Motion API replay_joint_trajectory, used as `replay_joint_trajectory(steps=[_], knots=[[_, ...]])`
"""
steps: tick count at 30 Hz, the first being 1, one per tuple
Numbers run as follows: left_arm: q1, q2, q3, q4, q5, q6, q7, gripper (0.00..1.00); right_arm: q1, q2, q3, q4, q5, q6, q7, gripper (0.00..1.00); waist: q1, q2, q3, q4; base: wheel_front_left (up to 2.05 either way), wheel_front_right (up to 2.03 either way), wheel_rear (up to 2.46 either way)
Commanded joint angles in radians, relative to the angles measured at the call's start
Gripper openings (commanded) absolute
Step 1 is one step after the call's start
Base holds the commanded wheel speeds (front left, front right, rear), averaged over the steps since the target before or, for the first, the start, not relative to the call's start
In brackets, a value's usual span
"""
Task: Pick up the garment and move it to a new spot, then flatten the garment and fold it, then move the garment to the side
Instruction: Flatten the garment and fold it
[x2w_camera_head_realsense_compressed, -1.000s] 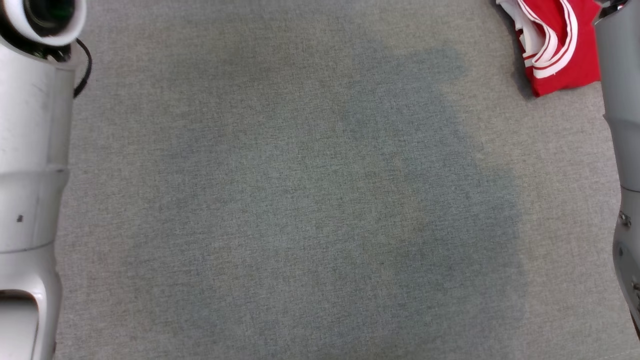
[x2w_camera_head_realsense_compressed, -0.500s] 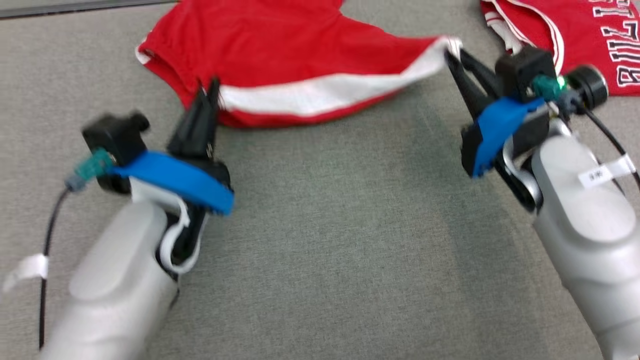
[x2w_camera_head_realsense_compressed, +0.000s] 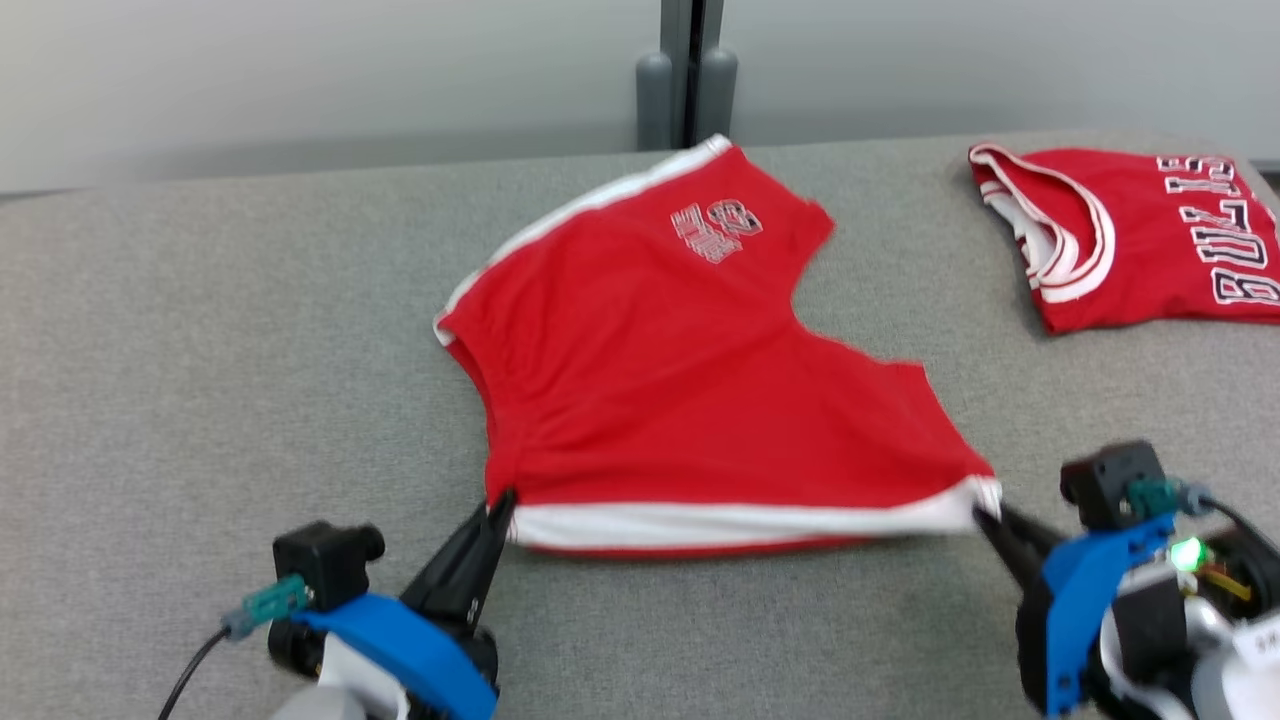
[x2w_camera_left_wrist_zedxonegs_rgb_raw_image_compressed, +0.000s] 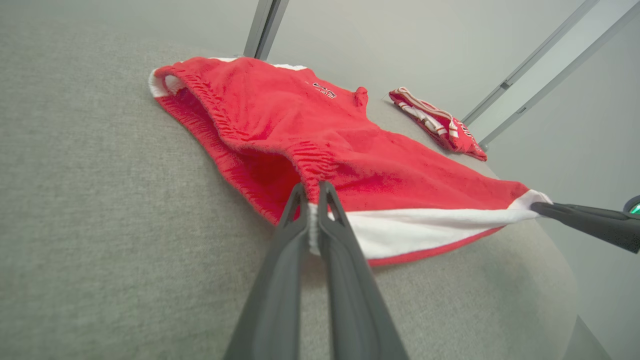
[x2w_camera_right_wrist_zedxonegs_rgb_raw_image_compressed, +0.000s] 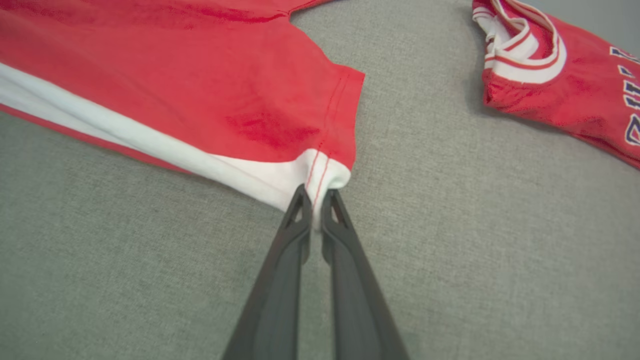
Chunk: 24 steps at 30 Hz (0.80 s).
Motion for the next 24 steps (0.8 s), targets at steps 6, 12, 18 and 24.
replay_joint_trajectory(steps=[6, 12, 18, 24], knots=[[0.165, 0.083, -0.034, -0.156, -0.048, 0.063, 0.098, 0.00, 0.318, 0.129, -0.134, -0.310, -0.030, 0.000, 0.262, 0.00, 0.0003, 0.0003, -0.055, 0.007, 0.00, 0.00, 0.00], [0.276, 0.163, -0.060, -0.323, -0.079, 0.155, 0.204, 0.00, 0.466, 0.202, -0.225, -0.518, -0.061, 0.000, 0.414, 0.00, 0.0003, 0.0003, -0.047, 0.012, 0.00, 0.00, 0.00], [0.244, 0.178, -0.021, -0.446, -0.081, 0.218, 0.221, 0.00, 0.337, 0.141, -0.241, -0.536, -0.068, 0.000, 0.387, 0.00, 0.0003, 0.0003, -0.019, 0.023, 0.00, 0.00, 0.00], [0.109, 0.095, 0.005, -0.410, -0.067, 0.239, 0.221, 0.00, 0.089, -0.008, -0.195, -0.396, -0.073, 0.000, 0.323, 0.00, 0.0003, 0.0003, 0.026, 0.057, 0.00, 0.00, 0.00]])
